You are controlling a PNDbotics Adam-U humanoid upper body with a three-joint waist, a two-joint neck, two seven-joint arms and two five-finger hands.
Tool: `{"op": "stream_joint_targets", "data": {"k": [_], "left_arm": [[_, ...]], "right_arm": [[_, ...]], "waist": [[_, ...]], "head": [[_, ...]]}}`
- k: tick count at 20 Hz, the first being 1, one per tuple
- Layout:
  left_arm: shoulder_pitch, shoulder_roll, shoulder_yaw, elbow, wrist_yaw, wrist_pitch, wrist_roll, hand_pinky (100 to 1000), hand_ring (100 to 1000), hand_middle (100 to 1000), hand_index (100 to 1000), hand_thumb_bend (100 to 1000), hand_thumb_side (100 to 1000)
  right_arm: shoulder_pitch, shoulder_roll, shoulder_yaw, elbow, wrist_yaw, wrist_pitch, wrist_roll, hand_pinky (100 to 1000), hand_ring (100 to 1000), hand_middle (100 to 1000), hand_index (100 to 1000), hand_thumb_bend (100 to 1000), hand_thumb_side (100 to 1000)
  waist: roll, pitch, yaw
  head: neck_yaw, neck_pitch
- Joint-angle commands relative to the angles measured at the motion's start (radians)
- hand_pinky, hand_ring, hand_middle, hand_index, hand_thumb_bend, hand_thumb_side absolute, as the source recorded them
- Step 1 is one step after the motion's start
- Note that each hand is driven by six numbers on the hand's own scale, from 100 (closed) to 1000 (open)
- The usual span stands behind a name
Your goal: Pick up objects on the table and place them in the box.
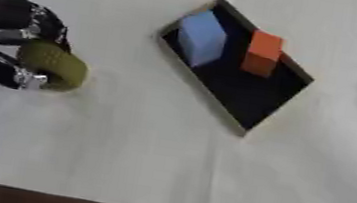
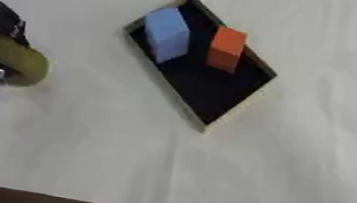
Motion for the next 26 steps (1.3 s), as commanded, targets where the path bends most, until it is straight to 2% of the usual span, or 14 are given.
{"op": "stream_joint_targets", "data": {"k": [1, 7, 12, 17, 26], "left_arm": [[-0.034, 0.043, 0.019, -0.059, 0.02, 0.002, 0.031, 650, 564, 475, 657, 100, 154], [-0.099, -0.001, -0.007, -0.081, 0.047, -0.008, 0.022, 657, 566, 491, 672, 100, 149], [-0.191, -0.145, -0.031, -0.062, 0.052, -0.02, -0.011, 651, 548, 481, 665, 100, 160], [-0.264, -0.307, -0.052, -0.027, -0.004, -0.041, -0.011, 652, 540, 476, 666, 100, 171], [-0.348, -0.49, -0.075, 0.141, -0.092, -0.07, -0.047, 651, 532, 471, 660, 100, 210]], "right_arm": [[-0.004, -0.016, -0.019, -0.014, -0.004, 0.007, -0.004, 851, 755, 597, 731, 100, 556], [-0.003, -0.012, -0.023, -0.014, -0.005, 0.007, -0.009, 852, 755, 597, 730, 100, 553], [-0.006, -0.007, -0.024, -0.014, -0.008, 0.005, -0.01, 852, 756, 597, 730, 100, 552], [-0.001, -0.004, -0.028, -0.014, -0.007, 0.006, -0.014, 852, 755, 597, 729, 100, 549], [0.011, -0.013, -0.039, -0.014, -0.003, 0.01, -0.024, 852, 756, 597, 727, 100, 550]], "waist": [[0.003, -0.037, 0.005], [0.007, -0.051, 0.015], [0.007, -0.063, 0.014], [0.008, -0.067, 0.015], [0.025, -0.071, 0.042]], "head": [[-0.009, 0.008], [-0.021, 0.013], [-0.039, 0.021], [-0.057, 0.027], [-0.085, 0.035]]}}
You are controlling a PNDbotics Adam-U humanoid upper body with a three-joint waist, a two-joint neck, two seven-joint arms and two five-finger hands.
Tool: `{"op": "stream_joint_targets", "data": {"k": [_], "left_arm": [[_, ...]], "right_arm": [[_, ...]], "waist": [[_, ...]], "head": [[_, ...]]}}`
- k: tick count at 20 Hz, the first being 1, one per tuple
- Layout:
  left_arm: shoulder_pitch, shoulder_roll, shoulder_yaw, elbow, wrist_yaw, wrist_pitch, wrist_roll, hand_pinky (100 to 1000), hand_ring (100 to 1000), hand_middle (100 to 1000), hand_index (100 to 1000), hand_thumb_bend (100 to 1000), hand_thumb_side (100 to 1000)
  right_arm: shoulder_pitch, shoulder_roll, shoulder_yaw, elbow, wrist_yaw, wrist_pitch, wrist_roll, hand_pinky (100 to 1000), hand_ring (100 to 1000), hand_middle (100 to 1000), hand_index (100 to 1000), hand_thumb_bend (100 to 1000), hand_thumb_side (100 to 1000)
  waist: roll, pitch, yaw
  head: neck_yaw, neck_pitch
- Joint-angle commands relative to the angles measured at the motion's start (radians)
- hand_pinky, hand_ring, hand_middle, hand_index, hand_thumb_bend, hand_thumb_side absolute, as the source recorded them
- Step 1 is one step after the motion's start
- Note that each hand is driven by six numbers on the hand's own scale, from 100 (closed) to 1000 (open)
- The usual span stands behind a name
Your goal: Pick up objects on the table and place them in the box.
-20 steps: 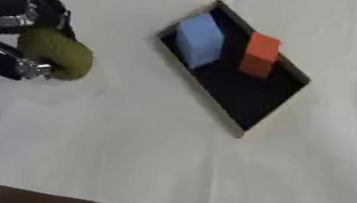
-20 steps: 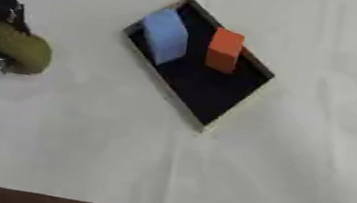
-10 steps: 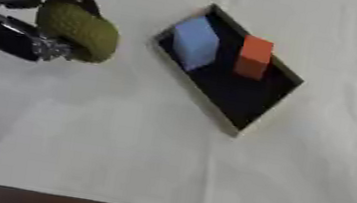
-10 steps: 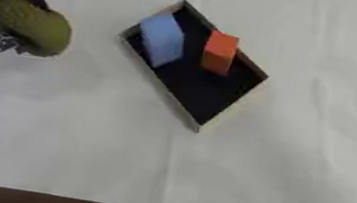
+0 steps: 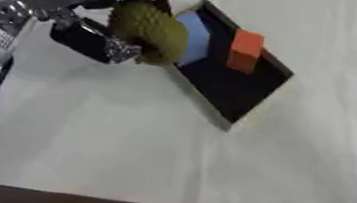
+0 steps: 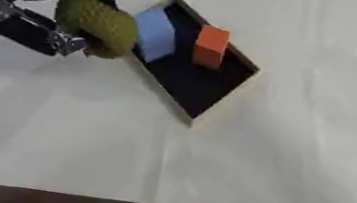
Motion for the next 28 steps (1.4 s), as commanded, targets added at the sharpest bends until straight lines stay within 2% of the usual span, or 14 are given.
{"op": "stream_joint_targets", "data": {"k": [1, 7, 16, 22, 28], "left_arm": [[-0.04, -0.04, 0.0, 0.046, -0.032, -0.011, -0.002, 651, 532, 470, 659, 100, 210], [-0.056, -0.115, 0.001, 0.093, -0.113, -0.014, 0.032, 644, 523, 458, 658, 100, 209], [-0.035, -0.191, 0.013, 0.115, -0.196, 0.04, 0.084, 637, 498, 429, 651, 100, 248], [-0.034, -0.227, 0.004, 0.109, -0.22, 0.063, 0.088, 636, 501, 434, 660, 100, 247], [-0.03, -0.285, 0.011, 0.135, -0.292, 0.075, 0.087, 641, 507, 440, 667, 100, 244]], "right_arm": [[-0.007, -0.029, -0.018, -0.014, 0.0, -0.001, -0.008, 852, 756, 597, 727, 100, 550], [-0.01, -0.028, -0.021, -0.014, -0.001, 0.001, -0.011, 851, 755, 595, 725, 100, 548], [-0.008, -0.02, -0.027, -0.014, -0.003, 0.006, -0.015, 850, 755, 595, 724, 100, 549], [-0.011, -0.018, -0.029, -0.014, -0.006, 0.009, -0.017, 849, 755, 595, 723, 100, 549], [-0.025, -0.02, -0.025, -0.014, -0.009, 0.003, -0.012, 849, 756, 595, 723, 100, 547]], "waist": [[0.0, -0.034, 0.003], [0.003, -0.034, -0.002], [0.009, -0.034, -0.005], [0.016, -0.038, -0.008], [0.02, -0.037, -0.031]], "head": [[-0.009, 0.006], [-0.012, 0.005], [-0.017, 0.003], [-0.019, 0.005], [-0.007, 0.003]]}}
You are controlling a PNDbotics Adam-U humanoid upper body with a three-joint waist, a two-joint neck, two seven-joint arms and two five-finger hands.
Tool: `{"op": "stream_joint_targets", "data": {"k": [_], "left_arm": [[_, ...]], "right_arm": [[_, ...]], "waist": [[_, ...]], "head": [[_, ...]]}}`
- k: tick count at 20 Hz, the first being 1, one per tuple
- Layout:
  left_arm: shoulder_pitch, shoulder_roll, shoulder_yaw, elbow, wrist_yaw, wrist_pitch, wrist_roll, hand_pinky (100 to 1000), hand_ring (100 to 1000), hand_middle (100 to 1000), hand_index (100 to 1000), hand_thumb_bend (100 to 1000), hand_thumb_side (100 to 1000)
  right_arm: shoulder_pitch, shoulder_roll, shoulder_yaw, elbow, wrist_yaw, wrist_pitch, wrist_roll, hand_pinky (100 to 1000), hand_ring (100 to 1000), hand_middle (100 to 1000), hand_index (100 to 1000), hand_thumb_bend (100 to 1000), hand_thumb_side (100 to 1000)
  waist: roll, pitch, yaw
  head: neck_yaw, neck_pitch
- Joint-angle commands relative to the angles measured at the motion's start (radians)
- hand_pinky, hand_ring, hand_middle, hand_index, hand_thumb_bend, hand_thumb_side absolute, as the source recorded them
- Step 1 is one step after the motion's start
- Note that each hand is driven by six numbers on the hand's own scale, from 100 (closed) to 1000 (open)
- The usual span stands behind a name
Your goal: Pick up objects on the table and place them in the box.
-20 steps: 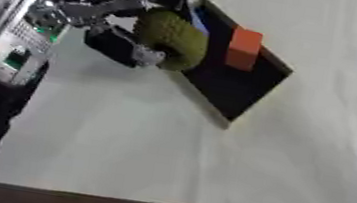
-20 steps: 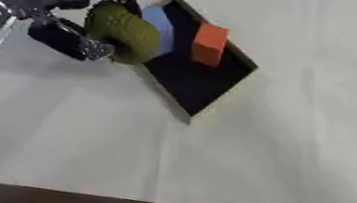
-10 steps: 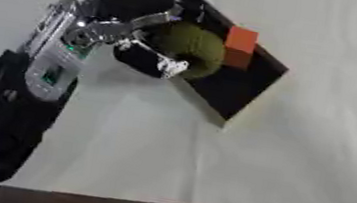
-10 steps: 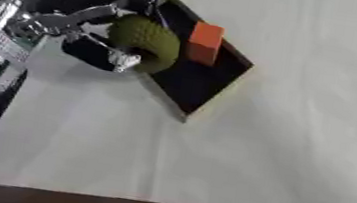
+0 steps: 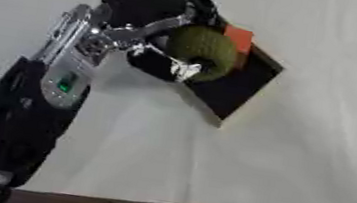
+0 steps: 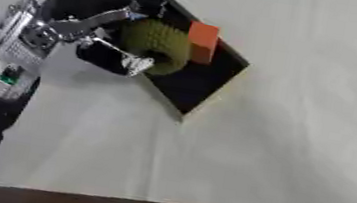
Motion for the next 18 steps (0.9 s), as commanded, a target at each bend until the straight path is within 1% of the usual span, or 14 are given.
{"op": "stream_joint_targets", "data": {"k": [1, 5, 6, 7, 8, 9, 10, 11, 13, 15, 18], "left_arm": [[-0.011, -0.026, 0.011, 0.007, -0.047, 0.007, 0.004, 642, 508, 442, 668, 100, 243], [-0.008, -0.054, 0.019, 0.047, -0.108, 0.004, 0.007, 655, 527, 461, 685, 100, 234], [-0.007, -0.057, 0.021, 0.055, -0.121, 0.003, 0.007, 672, 558, 491, 715, 100, 216], [-0.007, -0.06, 0.022, 0.062, -0.134, 0.002, 0.007, 675, 563, 496, 721, 100, 213], [-0.006, -0.061, 0.023, 0.067, -0.149, 0.0, 0.006, 714, 629, 565, 788, 100, 169], [-0.005, -0.06, 0.023, 0.07, -0.165, -0.003, 0.004, 729, 656, 594, 817, 100, 160], [-0.004, -0.06, 0.024, 0.072, -0.18, -0.006, 0.002, 775, 726, 673, 867, 100, 134], [-0.002, -0.059, 0.023, 0.072, -0.196, -0.01, -0.001, 810, 770, 728, 893, 100, 119], [0.001, -0.057, 0.023, 0.07, -0.226, -0.018, -0.006, 835, 797, 758, 913, 100, 171], [0.004, -0.055, 0.024, 0.068, -0.254, -0.022, -0.005, 862, 824, 787, 930, 175, 195], [0.008, -0.052, 0.028, 0.071, -0.286, -0.024, 0.007, 901, 853, 814, 945, 212, 269]], "right_arm": [[-0.02, -0.019, -0.01, -0.014, -0.008, -0.005, 0.003, 849, 756, 595, 723, 100, 547], [-0.026, -0.014, -0.009, -0.014, -0.011, -0.006, 0.006, 849, 755, 594, 722, 100, 548], [-0.026, -0.013, -0.01, -0.014, -0.011, -0.006, 0.006, 849, 755, 594, 721, 100, 548], [-0.026, -0.012, -0.011, -0.014, -0.012, -0.006, 0.005, 849, 755, 594, 721, 100, 549], [-0.024, -0.011, -0.012, -0.014, -0.012, -0.006, 0.005, 849, 755, 593, 721, 100, 549], [-0.023, -0.011, -0.013, -0.014, -0.012, -0.006, 0.004, 849, 755, 593, 721, 100, 549], [-0.021, -0.01, -0.014, -0.014, -0.012, -0.007, 0.003, 848, 755, 593, 721, 100, 550], [-0.02, -0.009, -0.016, -0.014, -0.013, -0.006, 0.002, 848, 755, 593, 721, 100, 550], [-0.016, -0.008, -0.019, -0.014, -0.013, -0.006, -0.001, 848, 755, 593, 720, 100, 551], [-0.014, -0.007, -0.02, -0.014, -0.014, -0.006, -0.002, 848, 746, 593, 720, 100, 551], [-0.01, -0.006, -0.022, -0.014, -0.013, -0.007, -0.003, 848, 744, 593, 720, 100, 551]], "waist": [[-0.003, -0.031, -0.008], [-0.001, -0.027, -0.024], [-0.001, -0.025, -0.026], [-0.001, -0.024, -0.028], [-0.001, -0.023, -0.029], [0.0, -0.023, -0.03], [0.0, -0.022, -0.03], [0.001, -0.021, -0.029], [0.002, -0.021, -0.028], [0.002, -0.021, -0.027], [0.001, -0.022, -0.026]], "head": [[0.009, -0.002], [0.013, -0.006], [0.013, -0.007], [0.013, -0.007], [0.012, -0.007], [0.012, -0.007], [0.011, -0.007], [0.01, -0.008], [0.008, -0.008], [0.006, -0.009], [0.005, -0.008]]}}
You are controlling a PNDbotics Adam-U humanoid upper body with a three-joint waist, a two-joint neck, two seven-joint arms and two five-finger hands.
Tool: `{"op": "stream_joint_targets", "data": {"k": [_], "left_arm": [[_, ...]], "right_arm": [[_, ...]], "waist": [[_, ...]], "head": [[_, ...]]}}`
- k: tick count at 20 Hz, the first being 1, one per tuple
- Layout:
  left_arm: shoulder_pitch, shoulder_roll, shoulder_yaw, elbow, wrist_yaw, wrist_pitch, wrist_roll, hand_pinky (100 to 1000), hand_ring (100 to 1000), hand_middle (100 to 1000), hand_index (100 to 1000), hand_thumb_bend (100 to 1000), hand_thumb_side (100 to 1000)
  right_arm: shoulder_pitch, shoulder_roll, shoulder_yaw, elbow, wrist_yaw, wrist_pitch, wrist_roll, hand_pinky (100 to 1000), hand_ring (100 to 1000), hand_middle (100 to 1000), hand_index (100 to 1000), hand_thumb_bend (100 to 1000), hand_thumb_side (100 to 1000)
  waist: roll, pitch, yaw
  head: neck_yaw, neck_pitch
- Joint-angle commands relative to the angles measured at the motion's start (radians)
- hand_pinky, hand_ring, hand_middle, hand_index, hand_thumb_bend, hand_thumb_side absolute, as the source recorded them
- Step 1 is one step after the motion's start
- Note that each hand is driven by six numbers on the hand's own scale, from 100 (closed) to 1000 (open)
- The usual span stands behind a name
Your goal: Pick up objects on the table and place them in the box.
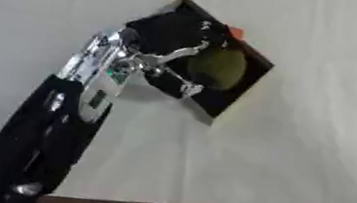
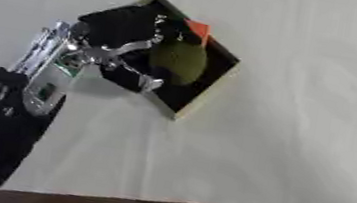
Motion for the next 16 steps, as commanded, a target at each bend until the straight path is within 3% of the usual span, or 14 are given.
{"op": "stream_joint_targets", "data": {"k": [1, 4, 10, 13, 14, 16], "left_arm": [[-0.01, 0.01, 0.014, -0.012, -0.031, -0.006, 0.014, 903, 855, 815, 946, 217, 299], [-0.006, 0.012, 0.017, -0.011, -0.036, -0.007, 0.026, 901, 850, 810, 942, 205, 360], [0.005, 0.025, 0.026, -0.047, 0.006, 0.007, 0.022, 898, 843, 801, 938, 133, 357], [0.008, 0.035, 0.036, -0.086, 0.047, 0.03, 0.026, 890, 832, 788, 927, 100, 283], [0.009, 0.041, 0.041, -0.108, 0.067, 0.044, 0.034, 884, 823, 778, 918, 100, 221], [0.013, 0.058, 0.054, -0.174, 0.132, 0.087, 0.072, 877, 809, 763, 906, 100, 225]], "right_arm": [[-0.007, -0.016, -0.017, -0.014, -0.006, -0.002, -0.005, 848, 743, 593, 720, 100, 551], [-0.004, -0.014, -0.017, -0.014, -0.005, -0.001, -0.006, 848, 743, 593, 720, 100, 550], [0.004, -0.013, -0.021, -0.014, -0.003, 0.003, -0.012, 847, 743, 593, 720, 100, 550], [0.005, -0.012, -0.023, -0.014, -0.003, 0.0, -0.014, 847, 743, 593, 720, 100, 549], [0.004, -0.013, -0.023, -0.014, -0.003, -0.001, -0.015, 848, 743, 594, 720, 100, 549], [0.004, -0.014, -0.024, -0.014, -0.002, -0.007, -0.017, 848, 744, 594, 720, 100, 547]], "waist": [[-0.004, -0.024, 0.001], [-0.006, -0.024, 0.002], [-0.008, -0.027, 0.008], [-0.01, -0.029, 0.011], [-0.011, -0.029, 0.011], [-0.013, -0.03, 0.012]], "head": [[-0.003, -0.008], [-0.005, -0.007], [-0.012, -0.007], [-0.014, -0.006], [-0.014, -0.005], [-0.016, -0.004]]}}
